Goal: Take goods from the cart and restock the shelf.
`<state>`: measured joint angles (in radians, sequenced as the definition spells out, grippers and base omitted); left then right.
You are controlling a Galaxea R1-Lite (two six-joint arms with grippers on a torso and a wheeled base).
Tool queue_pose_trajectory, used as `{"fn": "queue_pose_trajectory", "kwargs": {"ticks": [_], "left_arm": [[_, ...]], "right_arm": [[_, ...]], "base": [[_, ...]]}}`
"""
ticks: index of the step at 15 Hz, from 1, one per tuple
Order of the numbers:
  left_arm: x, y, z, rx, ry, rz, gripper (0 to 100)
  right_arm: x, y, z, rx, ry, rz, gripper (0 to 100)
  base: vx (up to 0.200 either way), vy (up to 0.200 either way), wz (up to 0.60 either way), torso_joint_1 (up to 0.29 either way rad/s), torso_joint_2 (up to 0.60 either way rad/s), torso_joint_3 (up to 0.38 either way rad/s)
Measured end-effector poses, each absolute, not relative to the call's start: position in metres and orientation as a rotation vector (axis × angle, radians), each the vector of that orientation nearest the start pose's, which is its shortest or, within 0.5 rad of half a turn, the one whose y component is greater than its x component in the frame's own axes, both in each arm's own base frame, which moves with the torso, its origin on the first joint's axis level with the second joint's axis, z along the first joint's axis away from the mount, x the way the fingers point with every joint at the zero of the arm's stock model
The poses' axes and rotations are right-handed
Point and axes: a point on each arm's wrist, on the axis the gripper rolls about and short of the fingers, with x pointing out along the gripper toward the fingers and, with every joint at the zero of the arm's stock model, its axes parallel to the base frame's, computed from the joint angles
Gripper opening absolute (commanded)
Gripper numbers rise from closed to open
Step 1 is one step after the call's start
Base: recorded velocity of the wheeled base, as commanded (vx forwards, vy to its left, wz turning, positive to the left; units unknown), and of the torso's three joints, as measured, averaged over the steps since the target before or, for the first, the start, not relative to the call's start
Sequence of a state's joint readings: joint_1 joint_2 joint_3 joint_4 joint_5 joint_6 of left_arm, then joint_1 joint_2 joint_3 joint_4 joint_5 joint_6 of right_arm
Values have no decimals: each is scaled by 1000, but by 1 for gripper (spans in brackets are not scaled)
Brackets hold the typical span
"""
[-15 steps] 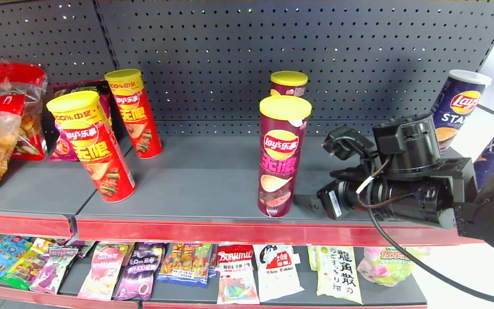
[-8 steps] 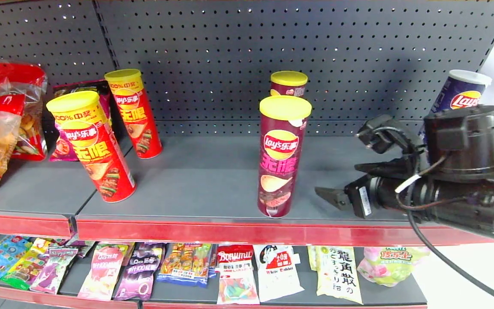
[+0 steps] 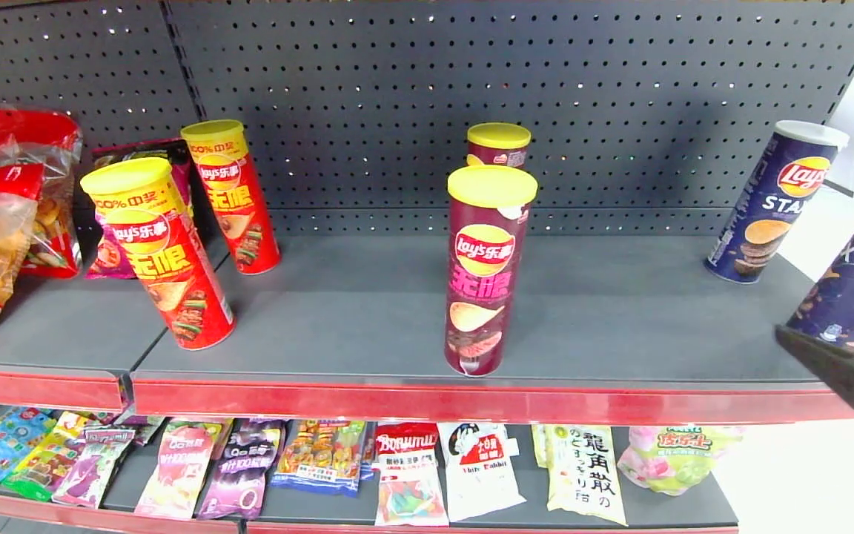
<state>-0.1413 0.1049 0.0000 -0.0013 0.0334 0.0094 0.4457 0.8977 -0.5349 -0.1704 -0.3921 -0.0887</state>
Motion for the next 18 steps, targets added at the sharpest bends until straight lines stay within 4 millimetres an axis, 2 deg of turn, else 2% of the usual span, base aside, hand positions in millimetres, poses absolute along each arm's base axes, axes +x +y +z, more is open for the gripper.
{"fn": "queue_pose_trajectory", "kwargs": {"ticks": [2,3,5,7,8,11,14,16,18], "left_arm": [[-14,3,78,19,103,-122,100],[-14,3,78,20,103,-133,100],[-14,3,78,20,102,-142,100],[-14,3,78,20,102,-149,100],[-15,3,77,20,102,-152,100],[-15,4,77,19,98,-155,100],[-15,4,77,18,96,-155,100],[-15,4,77,20,95,-155,100],[-15,4,78,24,93,-157,100]], "right_arm": [[62,9,209,-144,170,-108,100],[44,1,198,-141,184,-154,100],[7,-7,166,-145,251,-211,100],[-17,-9,130,-146,363,-270,100],[-23,-8,117,-129,352,-266,100],[-34,0,98,-41,201,16,100],[-33,0,91,30,95,-7,100],[-30,-1,91,17,23,-31,100],[-29,1,87,5,21,35,100]], "base": [[0,0,0,0,0,0],[0,0,0,0,0,0],[0,0,0,0,0,0],[0,0,0,0,0,0],[0,0,0,0,0,0],[0,0,0,0,0,0],[0,0,0,0,0,0],[0,0,0,0,0,0],[0,0,0,0,0,0]]}}
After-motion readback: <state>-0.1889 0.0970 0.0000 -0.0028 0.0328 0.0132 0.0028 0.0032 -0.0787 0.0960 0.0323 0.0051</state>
